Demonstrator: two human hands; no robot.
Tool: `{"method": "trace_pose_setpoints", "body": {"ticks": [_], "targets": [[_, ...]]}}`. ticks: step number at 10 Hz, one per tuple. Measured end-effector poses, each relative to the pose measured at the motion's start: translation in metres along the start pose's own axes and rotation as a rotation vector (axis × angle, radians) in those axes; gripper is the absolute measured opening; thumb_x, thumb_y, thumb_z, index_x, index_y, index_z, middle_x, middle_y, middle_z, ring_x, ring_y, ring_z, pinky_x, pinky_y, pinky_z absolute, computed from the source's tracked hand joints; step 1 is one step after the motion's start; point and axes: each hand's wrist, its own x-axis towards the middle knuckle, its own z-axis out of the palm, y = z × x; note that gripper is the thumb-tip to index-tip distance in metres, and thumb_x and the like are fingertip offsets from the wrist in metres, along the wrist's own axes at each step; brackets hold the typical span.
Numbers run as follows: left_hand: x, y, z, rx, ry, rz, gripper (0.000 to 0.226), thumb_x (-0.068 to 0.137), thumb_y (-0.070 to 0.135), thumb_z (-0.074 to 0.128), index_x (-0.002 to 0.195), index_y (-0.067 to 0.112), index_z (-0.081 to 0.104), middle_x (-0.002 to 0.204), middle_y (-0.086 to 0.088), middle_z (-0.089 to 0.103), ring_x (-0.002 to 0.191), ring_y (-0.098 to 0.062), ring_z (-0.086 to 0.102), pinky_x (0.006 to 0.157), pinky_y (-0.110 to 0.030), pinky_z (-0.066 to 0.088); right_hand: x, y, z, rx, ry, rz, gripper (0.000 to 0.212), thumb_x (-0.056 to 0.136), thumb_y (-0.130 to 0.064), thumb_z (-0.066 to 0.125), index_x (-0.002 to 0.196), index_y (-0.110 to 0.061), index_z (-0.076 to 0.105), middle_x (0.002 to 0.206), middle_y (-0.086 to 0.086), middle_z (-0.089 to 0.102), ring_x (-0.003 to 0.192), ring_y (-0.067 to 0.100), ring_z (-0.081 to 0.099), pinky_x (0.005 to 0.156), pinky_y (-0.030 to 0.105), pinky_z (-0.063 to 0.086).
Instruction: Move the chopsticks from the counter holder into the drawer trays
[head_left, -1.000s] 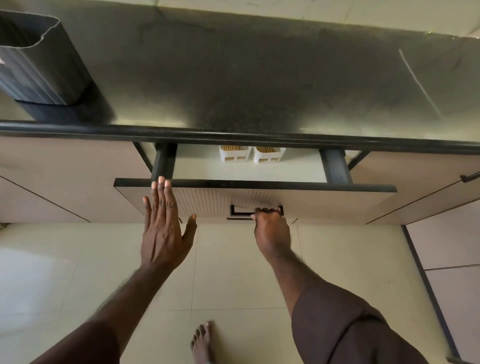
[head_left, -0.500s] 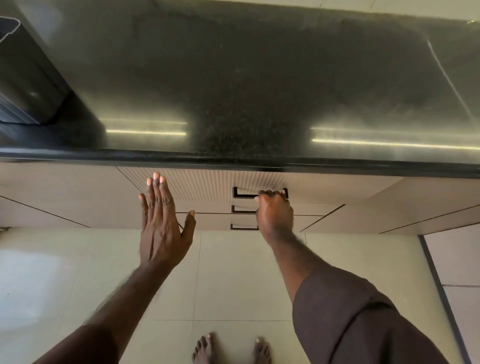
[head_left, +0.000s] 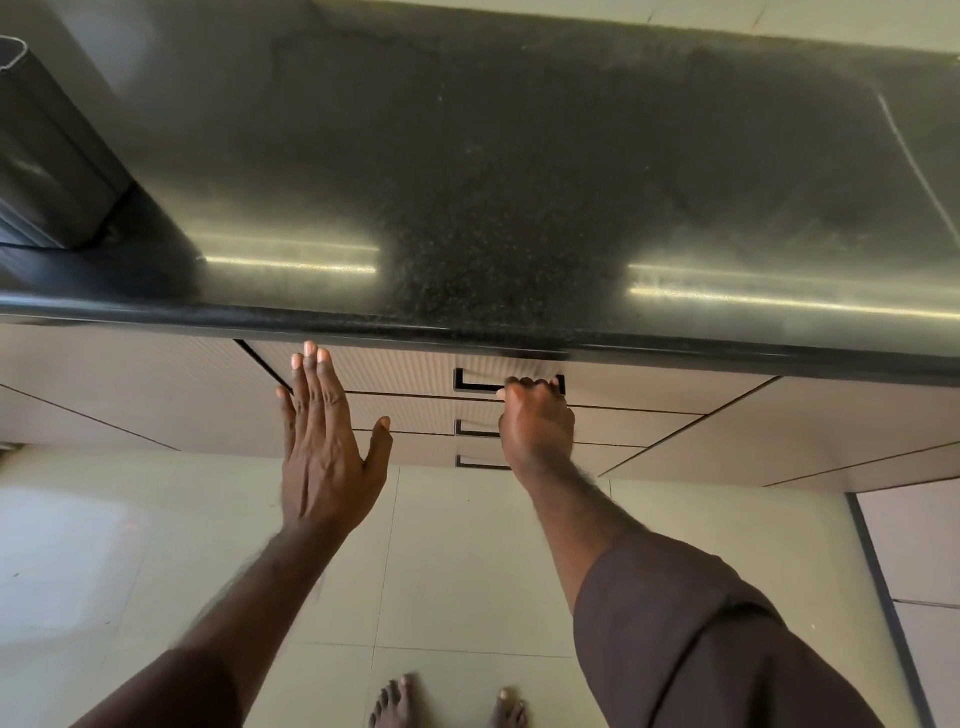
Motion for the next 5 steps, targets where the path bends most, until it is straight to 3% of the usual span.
{"method": "trace_pose_setpoints", "body": {"ticks": [2,5], "targets": [[-0.003,0.013,-0.014,-0.007,-0.004,0.027,0.083,0.093,0.036,0.045,0.15,0.003,-0.004,0.16,-0.013,-0.006,0.149,-0.025,-0.008,0.121,-0.046,0.001,-0.006,0.003,-0.008,0.083,0.044,0.032,0.023,0.091,-0.028,0.066,0.111,-0.016,0.065,0.095,0.006,0.071,0.082,0.02,0.067,0.057,0.024,0.048],[0.005,0.042,-0.053,-0.031,0.021,0.103,0.08,0.095,0.041,0.038,0.151,0.005,-0.007,0.16,-0.01,-0.009,0.148,-0.022,-0.013,0.121,-0.043,-0.001,-0.033,-0.002,-0.08,0.213,0.378,-0.135,0.036,0.094,-0.043,0.055,0.097,-0.013,0.073,0.074,0.0,0.074,0.059,0.014,0.067,0.054,0.023,0.053]]}}
